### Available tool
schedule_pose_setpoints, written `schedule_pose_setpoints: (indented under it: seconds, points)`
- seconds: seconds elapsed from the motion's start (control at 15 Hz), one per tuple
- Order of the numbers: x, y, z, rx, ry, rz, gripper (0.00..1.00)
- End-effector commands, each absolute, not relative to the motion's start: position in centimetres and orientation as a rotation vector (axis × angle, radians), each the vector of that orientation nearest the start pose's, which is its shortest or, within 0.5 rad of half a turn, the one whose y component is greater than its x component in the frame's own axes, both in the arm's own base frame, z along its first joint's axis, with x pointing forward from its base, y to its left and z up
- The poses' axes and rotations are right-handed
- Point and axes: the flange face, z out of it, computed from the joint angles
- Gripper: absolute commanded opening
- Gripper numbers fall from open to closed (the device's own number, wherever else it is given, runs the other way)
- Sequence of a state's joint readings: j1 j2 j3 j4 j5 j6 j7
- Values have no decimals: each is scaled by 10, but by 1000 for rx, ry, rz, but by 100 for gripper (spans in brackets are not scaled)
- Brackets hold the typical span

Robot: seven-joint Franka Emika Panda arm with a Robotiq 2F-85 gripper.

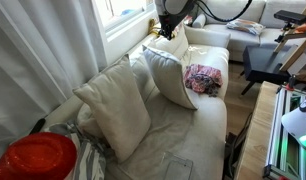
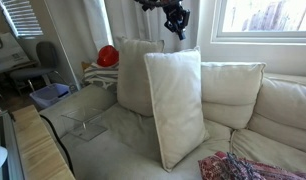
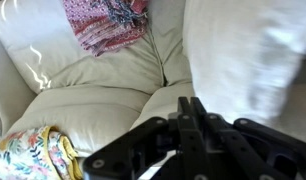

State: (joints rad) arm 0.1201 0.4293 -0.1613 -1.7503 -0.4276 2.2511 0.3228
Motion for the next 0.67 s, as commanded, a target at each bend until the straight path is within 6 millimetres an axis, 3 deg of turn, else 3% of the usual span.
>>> schedule_pose_setpoints:
  seconds: [0.0, 0.27, 0.33, 0.4, 0.6]
  points:
    - [637, -26, 335, -3544, -208, -253, 2]
    - [621, -21, 313, -3490, -584, -304, 2]
    - [621, -20, 309, -3482, -677, -333, 33]
    - [624, -18, 309, -3453, -654, -425, 34]
    - [625, 2, 310, -3360, -519, -450, 56]
